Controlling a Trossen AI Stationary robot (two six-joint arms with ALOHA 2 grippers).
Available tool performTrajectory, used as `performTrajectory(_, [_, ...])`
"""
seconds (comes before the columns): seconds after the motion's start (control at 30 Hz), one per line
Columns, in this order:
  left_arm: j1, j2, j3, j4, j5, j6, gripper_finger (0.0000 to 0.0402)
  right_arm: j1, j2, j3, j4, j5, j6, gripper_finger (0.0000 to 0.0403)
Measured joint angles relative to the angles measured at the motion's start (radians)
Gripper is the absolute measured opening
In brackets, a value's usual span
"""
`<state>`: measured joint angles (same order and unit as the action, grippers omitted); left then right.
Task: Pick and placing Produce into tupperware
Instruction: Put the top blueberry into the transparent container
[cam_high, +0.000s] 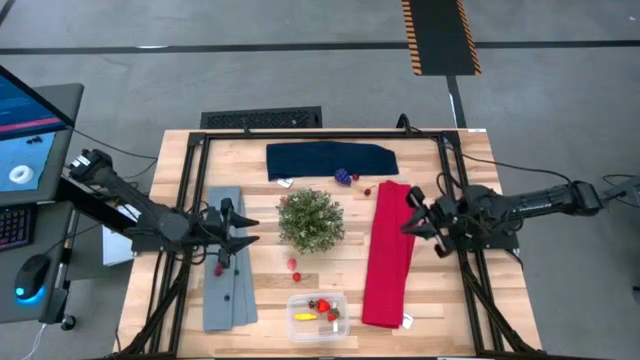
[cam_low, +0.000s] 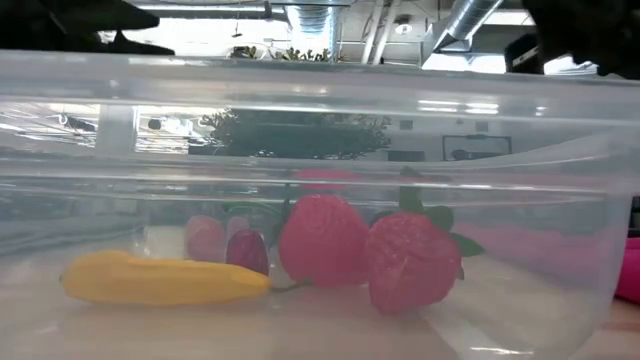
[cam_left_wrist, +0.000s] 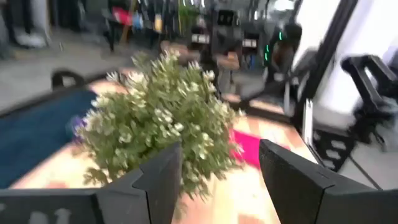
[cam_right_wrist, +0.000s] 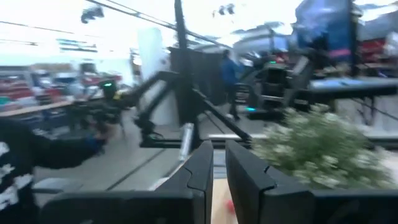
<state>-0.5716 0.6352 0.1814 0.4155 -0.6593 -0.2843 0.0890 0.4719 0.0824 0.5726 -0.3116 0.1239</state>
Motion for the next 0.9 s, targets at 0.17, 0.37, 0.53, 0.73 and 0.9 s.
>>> performTrajectory(0.17, [0.000,-0.102,0.191,-0.532,-0.005,-0.167,0.0203,0.075,-0.015,-0.007,-0.023,0.025,-0.074,0.0066])
performTrajectory(0.37, [0.000,-0.100,0.249,-0.662,0.056,-0.282,0.0203,0.113,-0.010,-0.007,-0.214,0.265,-0.074,0.0066])
performTrajectory(0.53, [0.000,-0.045,0.248,-0.675,0.077,-0.332,0.0203,0.138,0.008,-0.007,-0.266,0.316,-0.035,0.0066])
performTrajectory(0.73, [-0.002,0.091,0.248,-0.671,0.208,-0.498,0.0203,0.178,0.045,-0.007,-0.308,0.314,0.050,0.0066])
performTrajectory(0.9, [-0.008,0.217,0.248,-0.680,0.293,-0.672,0.0203,0.206,0.082,-0.007,-0.342,0.315,0.107,0.0066])
